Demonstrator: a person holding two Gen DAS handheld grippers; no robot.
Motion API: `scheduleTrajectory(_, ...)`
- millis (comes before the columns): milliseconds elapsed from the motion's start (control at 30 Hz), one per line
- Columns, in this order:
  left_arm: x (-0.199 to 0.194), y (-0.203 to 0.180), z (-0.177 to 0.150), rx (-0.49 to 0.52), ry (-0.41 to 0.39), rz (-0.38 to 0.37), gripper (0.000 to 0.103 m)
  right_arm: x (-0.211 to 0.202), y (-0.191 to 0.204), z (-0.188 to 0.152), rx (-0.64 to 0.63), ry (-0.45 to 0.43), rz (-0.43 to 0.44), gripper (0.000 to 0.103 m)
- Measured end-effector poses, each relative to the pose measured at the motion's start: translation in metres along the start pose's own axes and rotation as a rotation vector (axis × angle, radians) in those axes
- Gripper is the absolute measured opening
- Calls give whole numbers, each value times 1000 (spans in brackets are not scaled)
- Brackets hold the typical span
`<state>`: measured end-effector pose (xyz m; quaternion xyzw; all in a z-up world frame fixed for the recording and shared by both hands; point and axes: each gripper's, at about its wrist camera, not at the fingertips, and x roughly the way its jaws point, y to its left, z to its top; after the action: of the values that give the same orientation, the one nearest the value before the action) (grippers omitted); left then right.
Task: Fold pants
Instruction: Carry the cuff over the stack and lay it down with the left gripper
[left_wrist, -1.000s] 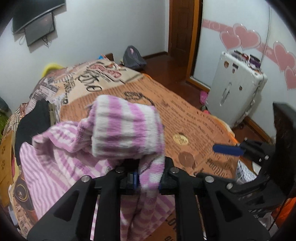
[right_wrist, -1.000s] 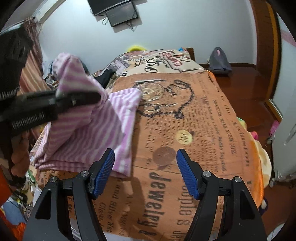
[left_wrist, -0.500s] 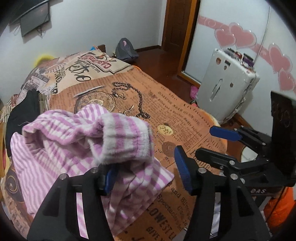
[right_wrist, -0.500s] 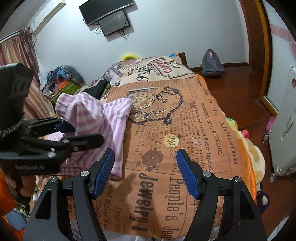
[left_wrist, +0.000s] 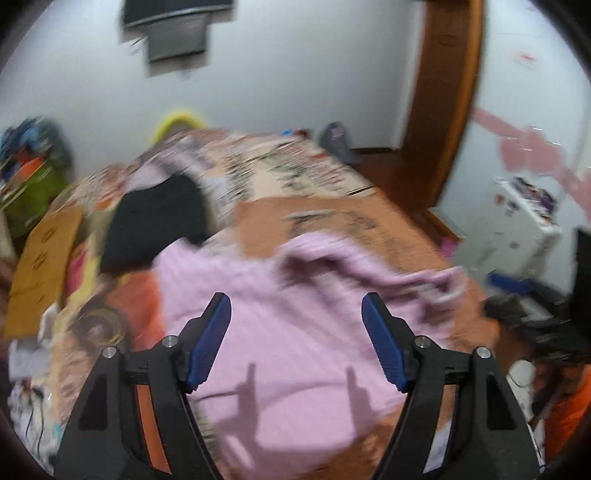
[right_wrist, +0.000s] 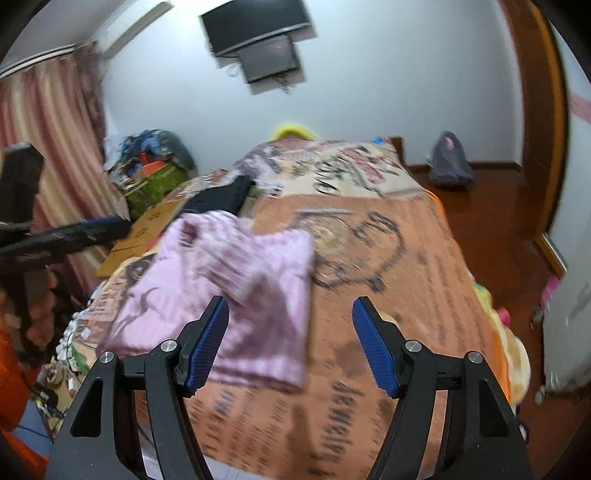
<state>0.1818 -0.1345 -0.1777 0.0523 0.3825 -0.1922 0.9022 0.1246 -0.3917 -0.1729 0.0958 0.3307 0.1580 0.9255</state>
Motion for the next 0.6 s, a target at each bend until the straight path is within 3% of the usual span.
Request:
scheduleTrajectory(133, 33, 43, -30, -50, 92, 96, 73, 22, 38, 21, -104, 2, 32, 72)
scheduleTrajectory(267, 67, 63, -61, -86, 171, 82, 74, 58, 80, 43, -228, 30, 49, 73)
scheduleTrajectory(433, 77, 71, -73, -135, 144, 25, 79, 112, 122, 61, -345, 109, 60, 73)
scheduleTrajectory(600, 82, 79, -78, -153, 128, -17, 80, 167, 146, 52, -519, 246, -42, 73)
